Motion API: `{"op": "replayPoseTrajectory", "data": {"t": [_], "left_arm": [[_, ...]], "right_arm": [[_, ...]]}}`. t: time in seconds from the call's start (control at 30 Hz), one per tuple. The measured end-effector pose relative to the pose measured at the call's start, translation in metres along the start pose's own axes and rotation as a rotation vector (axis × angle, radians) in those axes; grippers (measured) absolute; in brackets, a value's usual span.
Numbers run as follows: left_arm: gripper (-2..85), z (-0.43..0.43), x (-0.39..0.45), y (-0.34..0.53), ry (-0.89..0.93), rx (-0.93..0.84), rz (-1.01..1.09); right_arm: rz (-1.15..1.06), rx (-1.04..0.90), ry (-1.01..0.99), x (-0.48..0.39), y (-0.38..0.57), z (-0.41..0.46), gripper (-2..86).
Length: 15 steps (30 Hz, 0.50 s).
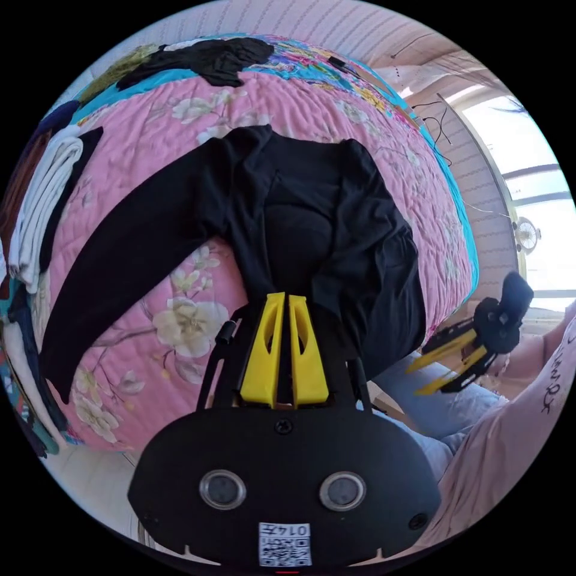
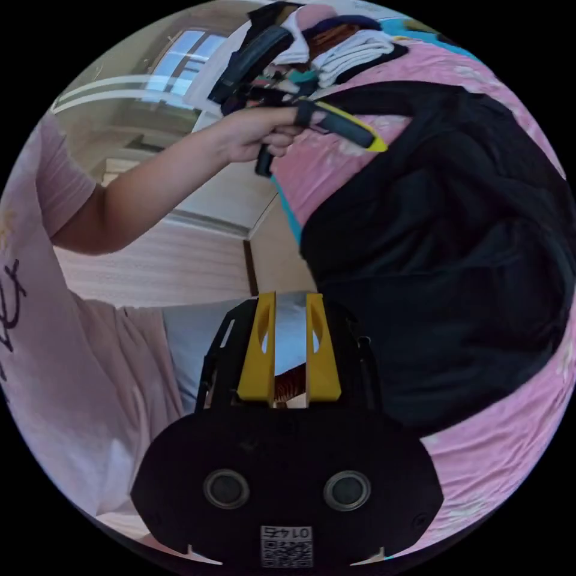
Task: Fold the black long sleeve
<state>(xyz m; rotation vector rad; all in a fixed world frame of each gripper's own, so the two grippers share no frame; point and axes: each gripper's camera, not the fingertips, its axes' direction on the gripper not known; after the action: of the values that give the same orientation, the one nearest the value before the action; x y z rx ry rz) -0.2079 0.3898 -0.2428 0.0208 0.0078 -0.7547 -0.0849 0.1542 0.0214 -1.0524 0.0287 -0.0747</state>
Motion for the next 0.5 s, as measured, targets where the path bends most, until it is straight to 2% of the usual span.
{"op": "replayPoseTrajectory", "data": {"t": [0.07,0.13,0.23,0.33,0.43,0.5], "left_arm": [[-0.2,0.001,0.006,-0.031,0.019,0.059,0.057],[1.0,0.006,0.015,-0.067,0.048,0.123,0.108],[5.1,0.025,0.028,-0.127,0.114,0.171,0.13],[7.5,0.056,0.036,-0.176,0.179,0.091,0.115],[2.9,0.073,0.051,-0.2,0.228,0.026,0.161],[-0.2,0.064,0.075,-0.209,0.149,0.074,0.262]], "right_arm": [[0.163,0.216,0.156,0.04,0.003,-0.055,8.4],[0.284,0.353,0.278,0.066,0.008,-0.089,9.2],[0.453,0.463,0.391,0.101,0.011,-0.12,11.3],[0.522,0.538,0.297,0.124,0.011,-0.131,12.1],[0.513,0.431,0.225,0.141,0.0,-0.119,8.0],[0.525,0.418,0.225,0.143,0.001,-0.118,4.5]]}}
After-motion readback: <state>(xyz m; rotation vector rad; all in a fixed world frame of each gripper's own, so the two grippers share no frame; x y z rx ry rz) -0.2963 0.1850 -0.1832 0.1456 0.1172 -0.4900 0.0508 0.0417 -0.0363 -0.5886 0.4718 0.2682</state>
